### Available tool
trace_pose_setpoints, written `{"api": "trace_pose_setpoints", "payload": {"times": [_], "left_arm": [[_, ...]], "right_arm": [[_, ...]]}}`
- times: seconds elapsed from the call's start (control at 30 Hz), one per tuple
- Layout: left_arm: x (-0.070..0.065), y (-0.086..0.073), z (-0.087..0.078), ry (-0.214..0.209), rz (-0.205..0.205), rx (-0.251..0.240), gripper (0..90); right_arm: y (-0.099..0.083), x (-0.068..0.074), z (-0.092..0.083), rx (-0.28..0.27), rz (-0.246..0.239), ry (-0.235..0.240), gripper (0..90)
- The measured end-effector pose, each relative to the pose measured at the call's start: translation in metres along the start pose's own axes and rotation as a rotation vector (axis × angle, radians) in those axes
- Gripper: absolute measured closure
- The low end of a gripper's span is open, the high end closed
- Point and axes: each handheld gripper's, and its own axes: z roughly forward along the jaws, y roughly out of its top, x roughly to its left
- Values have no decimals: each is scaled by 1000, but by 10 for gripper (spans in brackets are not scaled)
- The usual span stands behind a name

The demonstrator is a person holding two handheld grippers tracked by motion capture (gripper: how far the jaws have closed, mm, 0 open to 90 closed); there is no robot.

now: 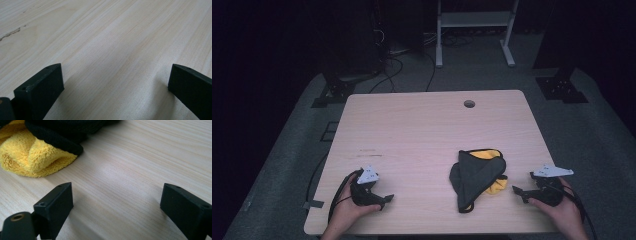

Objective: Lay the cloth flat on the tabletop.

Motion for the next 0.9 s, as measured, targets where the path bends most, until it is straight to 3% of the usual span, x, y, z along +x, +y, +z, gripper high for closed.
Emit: {"api": "trace_pose_setpoints", "payload": {"times": [0.1,0.47,0.7,0.9], "left_arm": [[0,0,-1,6,-3,-6,0],[3,2,-4,10,2,-20,169],[2,10,-6,-31,-3,-55,279],[1,18,-7,-35,4,-74,351]], "right_arm": [[0,0,0,0,0,0,101],[0,0,0,0,0,-1,101],[-2,2,-2,1,5,-7,101],[-2,2,-2,1,7,-8,101]]}}
